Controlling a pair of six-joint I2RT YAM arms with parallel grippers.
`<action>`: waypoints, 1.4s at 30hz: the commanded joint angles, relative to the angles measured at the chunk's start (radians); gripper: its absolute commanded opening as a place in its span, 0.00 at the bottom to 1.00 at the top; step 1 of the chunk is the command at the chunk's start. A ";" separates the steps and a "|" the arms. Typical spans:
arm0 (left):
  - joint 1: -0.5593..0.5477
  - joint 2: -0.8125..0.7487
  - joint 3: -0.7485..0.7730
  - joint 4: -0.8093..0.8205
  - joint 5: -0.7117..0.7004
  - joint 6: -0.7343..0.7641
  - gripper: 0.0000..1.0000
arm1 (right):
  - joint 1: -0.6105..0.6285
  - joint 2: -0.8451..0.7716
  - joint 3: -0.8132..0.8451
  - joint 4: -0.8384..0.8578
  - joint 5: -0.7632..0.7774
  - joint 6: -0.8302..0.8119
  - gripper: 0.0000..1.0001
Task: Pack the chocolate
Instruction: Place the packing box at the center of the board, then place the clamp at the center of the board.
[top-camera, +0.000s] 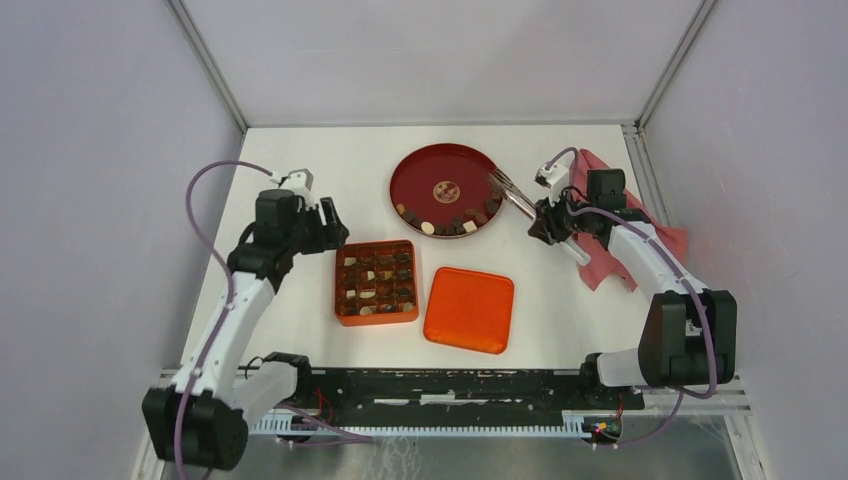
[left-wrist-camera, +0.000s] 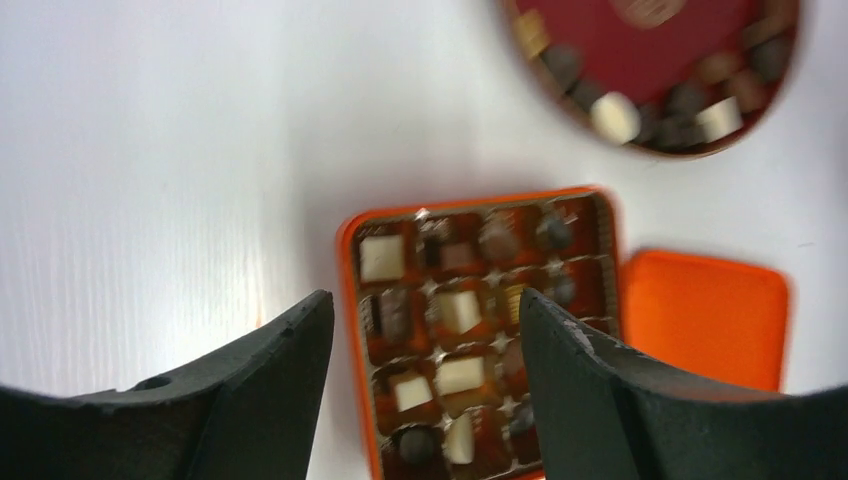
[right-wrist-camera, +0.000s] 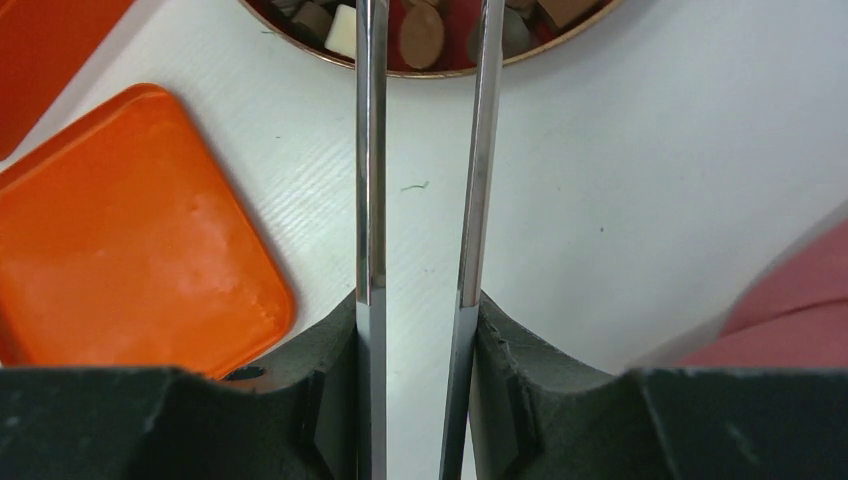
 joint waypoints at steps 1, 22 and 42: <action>0.004 -0.188 -0.009 0.196 0.192 -0.005 0.78 | -0.021 -0.031 -0.053 0.202 0.111 0.124 0.40; 0.006 -0.210 -0.045 0.206 0.261 -0.062 0.99 | -0.024 0.416 0.095 0.509 0.558 0.489 0.42; 0.034 -0.202 -0.052 0.227 0.302 -0.074 1.00 | -0.032 0.582 0.284 0.322 0.472 0.420 0.64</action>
